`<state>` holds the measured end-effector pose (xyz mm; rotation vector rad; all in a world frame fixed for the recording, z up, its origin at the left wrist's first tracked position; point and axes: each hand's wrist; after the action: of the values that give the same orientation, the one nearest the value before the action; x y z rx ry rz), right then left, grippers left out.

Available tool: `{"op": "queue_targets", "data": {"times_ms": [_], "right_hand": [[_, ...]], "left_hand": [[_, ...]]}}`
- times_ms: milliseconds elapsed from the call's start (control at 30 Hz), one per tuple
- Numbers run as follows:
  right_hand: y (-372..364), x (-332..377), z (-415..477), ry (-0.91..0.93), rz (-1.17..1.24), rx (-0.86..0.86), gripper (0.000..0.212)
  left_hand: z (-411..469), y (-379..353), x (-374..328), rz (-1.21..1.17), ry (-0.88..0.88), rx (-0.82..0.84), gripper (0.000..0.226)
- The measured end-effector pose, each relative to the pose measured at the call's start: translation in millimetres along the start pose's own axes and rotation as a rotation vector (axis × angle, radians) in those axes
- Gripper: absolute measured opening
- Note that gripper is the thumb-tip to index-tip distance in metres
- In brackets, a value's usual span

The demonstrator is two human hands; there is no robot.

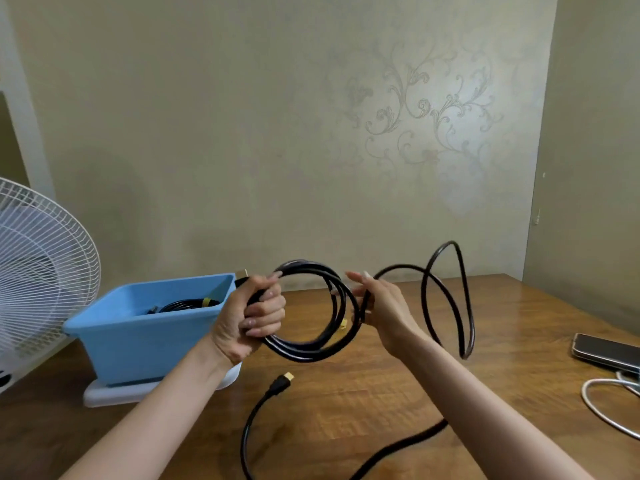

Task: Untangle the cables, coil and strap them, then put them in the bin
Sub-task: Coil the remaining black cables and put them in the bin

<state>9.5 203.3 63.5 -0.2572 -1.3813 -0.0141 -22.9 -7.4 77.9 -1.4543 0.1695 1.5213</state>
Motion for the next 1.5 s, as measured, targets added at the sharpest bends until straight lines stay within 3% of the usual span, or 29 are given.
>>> {"op": "queue_targets", "data": {"times_ms": [133,200,300,433,533,667,800,867,933,1067,1267,1367,1467,1500], "right_hand": [[3.7,12.4,-1.0,0.162,-0.432,0.048,0.032],[7.6,15.8,-1.0,0.126,-0.45,0.161,0.039],[14.9,18.2,-2.2,0.071,-0.449,0.376,0.073],[19.0,12.5,-1.8,0.112,-0.467,0.465,0.047],[13.8,-2.3,-0.5,0.144,-0.504,0.349,0.017],[10.0,-15.3,1.8,0.13,-0.537,0.157,0.033],[12.0,-25.6,8.5,0.237,-0.768,0.082,0.019],[7.2,-29.4,11.1,0.291,-0.824,0.028,0.006],[1.4,-26.7,8.8,0.302,-0.731,0.038,0.031],[2.6,-20.8,0.4,0.234,-0.396,0.266,0.076],[-4.8,-24.7,-1.7,0.2,-0.252,0.225,0.073],[-10.1,-22.9,0.4,0.311,-0.544,0.173,0.085],[-17.4,-27.4,-2.2,0.433,-0.97,0.113,0.078],[-22.2,-26.7,-6.8,0.464,-0.981,0.08,0.081]], "left_hand": [[6.0,-1.2,8.6,-0.015,0.13,0.076,0.039],[8.6,-2.0,9.3,-0.025,0.149,0.081,0.039],[12.2,-1.5,9.9,-0.057,0.181,0.092,0.038],[12.1,-2.6,6.2,-0.016,0.261,0.031,0.04],[11.6,-14.3,8.2,0.182,0.294,-0.097,0.041],[12.5,-30.7,17.9,0.486,0.271,-0.218,0.025],[15.1,-41.4,25.9,0.652,0.269,-0.239,0.026],[18.1,-48.3,35.4,0.617,0.246,-0.322,0.025],[22.4,-55.0,46.5,0.521,0.203,-0.41,0.026],[29.0,-60.8,55.2,0.452,0.152,-0.529,0.037],[37.1,-61.9,56.9,0.398,0.212,-0.537,0.05],[44.7,-52.9,61.0,0.148,0.208,-0.55,0.038],[46.3,-38.0,57.5,-0.019,0.165,-0.48,0.016],[45.2,-35.7,56.1,-0.04,0.144,-0.445,0.029]]}}
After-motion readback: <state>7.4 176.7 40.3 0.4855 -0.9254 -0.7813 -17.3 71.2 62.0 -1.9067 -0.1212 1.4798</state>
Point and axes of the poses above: each hand's wrist, its own z-axis towards the middle knuckle, its own y-axis out of the back of the hand, x = y × z, and after that the axes turned 2 degrees about -z, right-handed
